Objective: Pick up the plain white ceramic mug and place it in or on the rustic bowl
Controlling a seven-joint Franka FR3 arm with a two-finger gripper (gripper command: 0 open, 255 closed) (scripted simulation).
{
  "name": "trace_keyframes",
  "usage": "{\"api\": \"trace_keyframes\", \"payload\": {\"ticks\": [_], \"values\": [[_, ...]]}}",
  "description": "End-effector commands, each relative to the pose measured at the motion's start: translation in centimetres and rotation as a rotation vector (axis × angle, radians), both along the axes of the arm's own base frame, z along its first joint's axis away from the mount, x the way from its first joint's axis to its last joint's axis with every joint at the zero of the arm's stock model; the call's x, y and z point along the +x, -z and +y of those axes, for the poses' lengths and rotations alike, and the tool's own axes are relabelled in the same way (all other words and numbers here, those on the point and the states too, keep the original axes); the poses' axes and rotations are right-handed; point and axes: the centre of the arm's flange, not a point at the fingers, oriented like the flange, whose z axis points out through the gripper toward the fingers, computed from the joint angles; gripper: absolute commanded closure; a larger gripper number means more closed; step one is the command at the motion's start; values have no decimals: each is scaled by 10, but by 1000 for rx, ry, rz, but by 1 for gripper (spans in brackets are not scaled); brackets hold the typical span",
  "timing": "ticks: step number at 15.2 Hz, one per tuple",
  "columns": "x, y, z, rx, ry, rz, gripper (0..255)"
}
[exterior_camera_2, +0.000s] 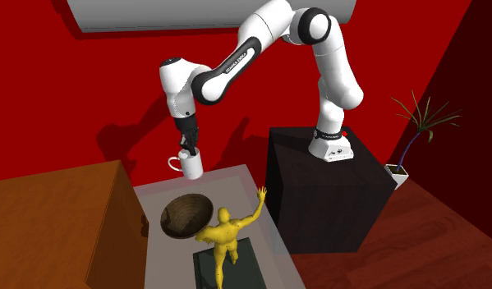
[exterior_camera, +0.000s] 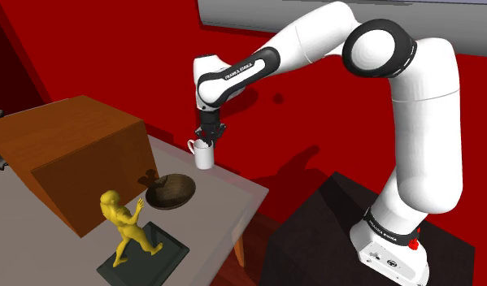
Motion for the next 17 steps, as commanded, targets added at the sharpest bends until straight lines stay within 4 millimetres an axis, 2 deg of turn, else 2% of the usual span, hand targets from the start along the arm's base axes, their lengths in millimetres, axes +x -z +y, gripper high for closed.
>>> {"api": "trace_keyframes", "payload": {"ticks": [1, 6, 17], "values": [[0, -12, 0, 0, 0, 0, 255], [0, -37, 0, 0, 0, 0, 255], [13, -68, 142, 0, 0, 0, 255]]}}
